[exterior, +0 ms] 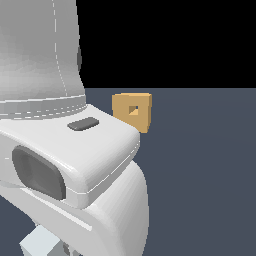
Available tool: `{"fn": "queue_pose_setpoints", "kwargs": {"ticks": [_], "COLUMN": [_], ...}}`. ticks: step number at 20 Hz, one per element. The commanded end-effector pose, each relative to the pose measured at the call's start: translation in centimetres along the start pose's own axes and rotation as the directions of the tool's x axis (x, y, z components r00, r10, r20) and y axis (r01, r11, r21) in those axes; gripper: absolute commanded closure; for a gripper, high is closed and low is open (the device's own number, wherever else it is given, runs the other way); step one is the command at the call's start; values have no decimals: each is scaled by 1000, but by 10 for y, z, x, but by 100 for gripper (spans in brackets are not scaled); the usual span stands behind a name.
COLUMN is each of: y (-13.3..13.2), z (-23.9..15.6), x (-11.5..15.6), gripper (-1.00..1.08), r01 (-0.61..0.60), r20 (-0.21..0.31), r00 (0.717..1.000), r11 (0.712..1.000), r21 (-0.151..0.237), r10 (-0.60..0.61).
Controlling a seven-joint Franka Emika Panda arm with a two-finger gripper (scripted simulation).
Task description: Insert the peg into the horizontal hole in a box.
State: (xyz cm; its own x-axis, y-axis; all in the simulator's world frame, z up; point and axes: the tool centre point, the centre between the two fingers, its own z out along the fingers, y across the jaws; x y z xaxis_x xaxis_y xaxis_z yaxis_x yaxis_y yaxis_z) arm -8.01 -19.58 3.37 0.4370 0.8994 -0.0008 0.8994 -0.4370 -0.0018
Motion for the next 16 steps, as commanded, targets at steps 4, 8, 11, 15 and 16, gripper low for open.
{"fn": "queue_pose_setpoints", "kwargs": {"ticks": [4, 8, 11, 15, 16], "y": [-15, -30, -41, -56, -59], "z": [-17, -30, -39, -50, -52], "x": [78, 141, 186, 237, 247], "gripper": [108, 108, 108, 108, 108], "r01": [50, 89, 117, 149, 156], "r20": [0, 0, 1, 1, 1], "r00": [999, 996, 993, 989, 988], "r11": [999, 996, 993, 989, 988], "r21": [-2, -2, -2, -2, -2], "r10": [-50, -89, -117, -149, -156]}}
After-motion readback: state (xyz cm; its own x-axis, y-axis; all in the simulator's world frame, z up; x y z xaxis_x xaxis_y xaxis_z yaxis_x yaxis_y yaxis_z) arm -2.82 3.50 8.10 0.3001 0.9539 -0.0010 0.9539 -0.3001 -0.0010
